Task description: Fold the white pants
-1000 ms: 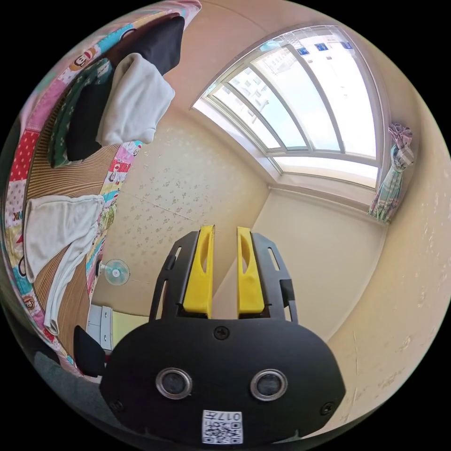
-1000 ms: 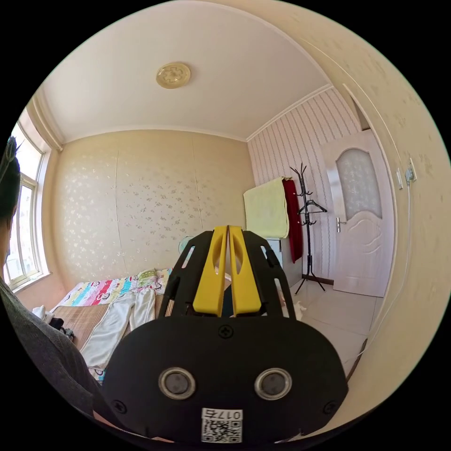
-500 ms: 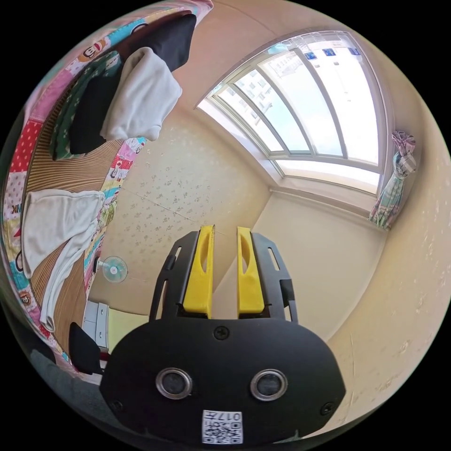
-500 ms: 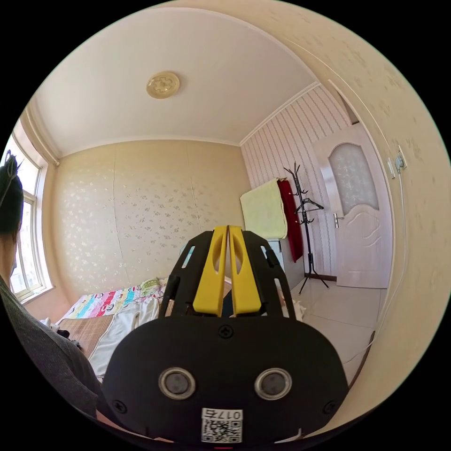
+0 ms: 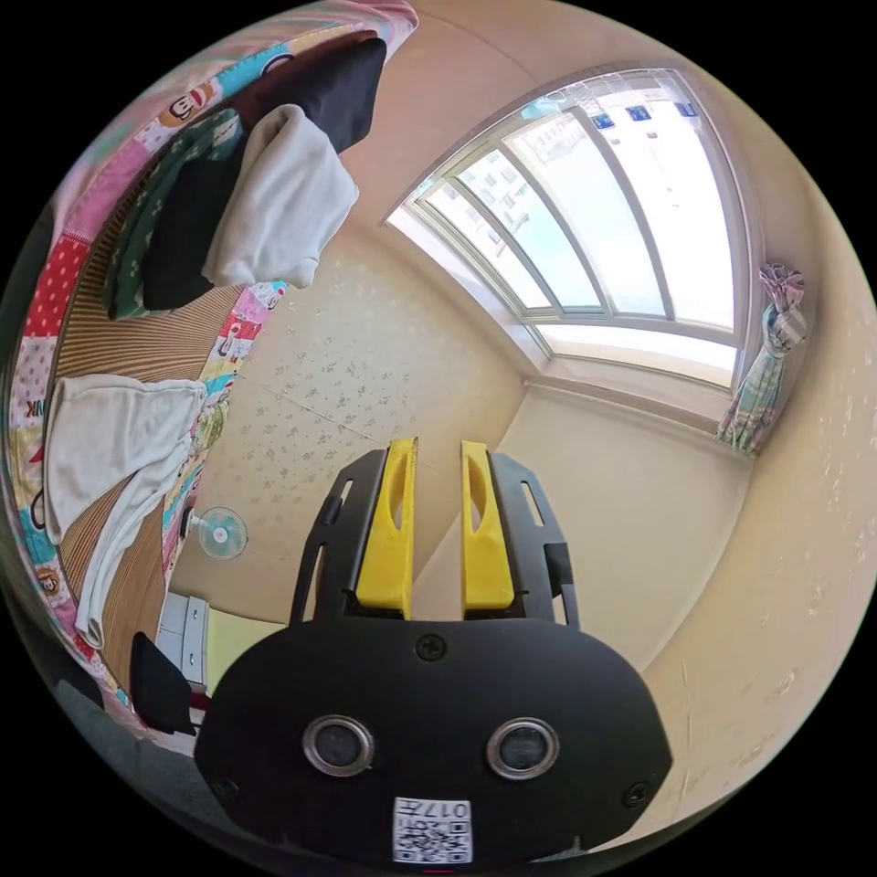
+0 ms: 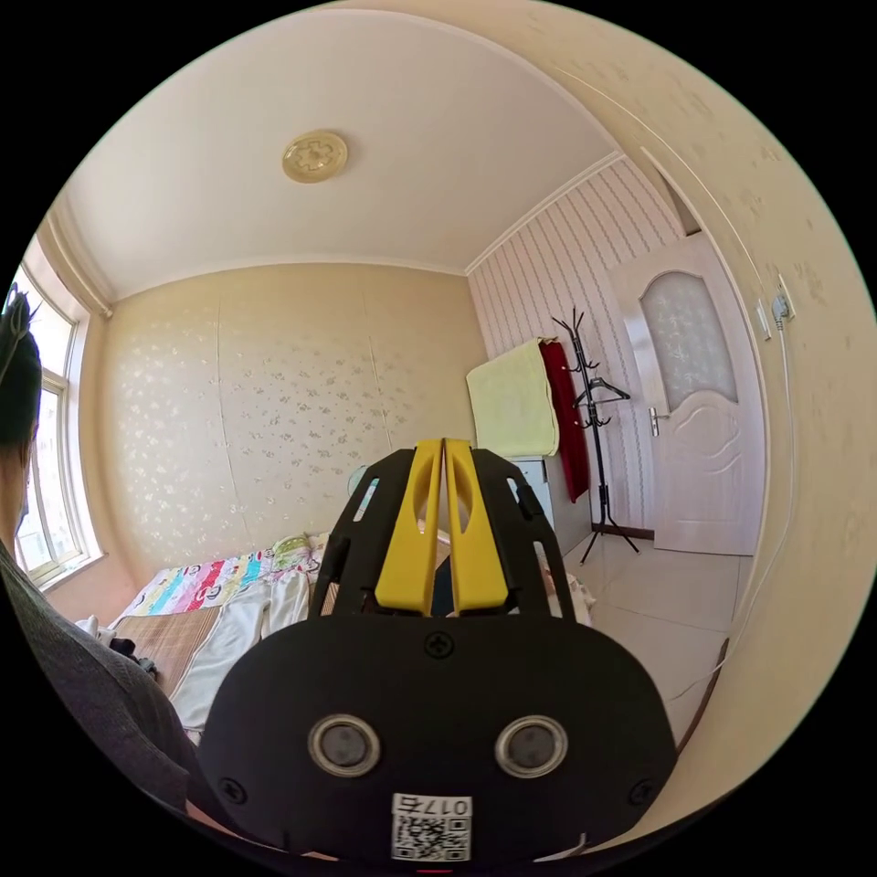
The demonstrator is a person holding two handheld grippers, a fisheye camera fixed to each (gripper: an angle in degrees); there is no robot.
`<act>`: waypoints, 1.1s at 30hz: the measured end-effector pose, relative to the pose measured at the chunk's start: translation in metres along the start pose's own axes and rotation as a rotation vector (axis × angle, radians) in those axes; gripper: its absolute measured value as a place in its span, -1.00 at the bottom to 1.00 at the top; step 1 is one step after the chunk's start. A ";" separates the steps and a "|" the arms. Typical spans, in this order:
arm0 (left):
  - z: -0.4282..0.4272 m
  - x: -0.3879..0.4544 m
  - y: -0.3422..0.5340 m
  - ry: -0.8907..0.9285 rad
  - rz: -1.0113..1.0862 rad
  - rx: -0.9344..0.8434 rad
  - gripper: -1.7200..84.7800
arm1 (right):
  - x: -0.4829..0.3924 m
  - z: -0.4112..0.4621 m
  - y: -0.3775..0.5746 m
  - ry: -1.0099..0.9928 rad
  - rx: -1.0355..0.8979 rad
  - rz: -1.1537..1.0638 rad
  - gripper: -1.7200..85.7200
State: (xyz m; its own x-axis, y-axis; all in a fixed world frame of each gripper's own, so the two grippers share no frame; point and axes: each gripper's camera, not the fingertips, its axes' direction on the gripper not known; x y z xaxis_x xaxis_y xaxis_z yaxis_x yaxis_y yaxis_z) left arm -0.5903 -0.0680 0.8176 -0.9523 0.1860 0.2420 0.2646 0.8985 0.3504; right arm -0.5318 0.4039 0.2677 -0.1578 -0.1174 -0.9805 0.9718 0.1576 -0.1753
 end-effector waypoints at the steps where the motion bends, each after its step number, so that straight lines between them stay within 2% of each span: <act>1: 0.001 -0.003 0.000 -0.002 -0.005 -0.001 -0.78 | 0.001 0.004 0.001 -0.011 -0.014 0.002 -0.95; 12: 0.028 -0.065 -0.002 -0.155 -0.124 -0.030 -0.80 | 0.014 0.032 0.006 -0.088 -0.064 0.064 -0.95; 20: 0.035 -0.089 0.009 -0.176 -0.141 -0.035 -0.79 | 0.020 0.061 0.011 -0.139 -0.139 0.114 -0.95; 22: 0.040 -0.089 0.012 -0.155 -0.116 -0.062 -0.79 | 0.017 0.073 0.009 -0.170 -0.171 0.117 -0.95; 27: 0.067 -0.064 0.018 -0.053 0.004 -0.289 -0.74 | 0.000 0.083 -0.001 -0.176 -0.202 0.075 -0.95; 33: 0.058 0.000 0.038 -0.087 0.241 -0.338 -0.73 | -0.017 0.079 -0.004 -0.097 -0.177 0.023 -0.95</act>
State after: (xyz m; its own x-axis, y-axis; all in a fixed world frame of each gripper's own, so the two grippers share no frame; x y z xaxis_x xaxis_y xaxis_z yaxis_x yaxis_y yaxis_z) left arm -0.5894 -0.0103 0.7785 -0.8623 0.4213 0.2810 0.5029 0.6469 0.5733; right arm -0.5195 0.3282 0.2917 -0.1100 -0.2040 -0.9728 0.9276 0.3304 -0.1742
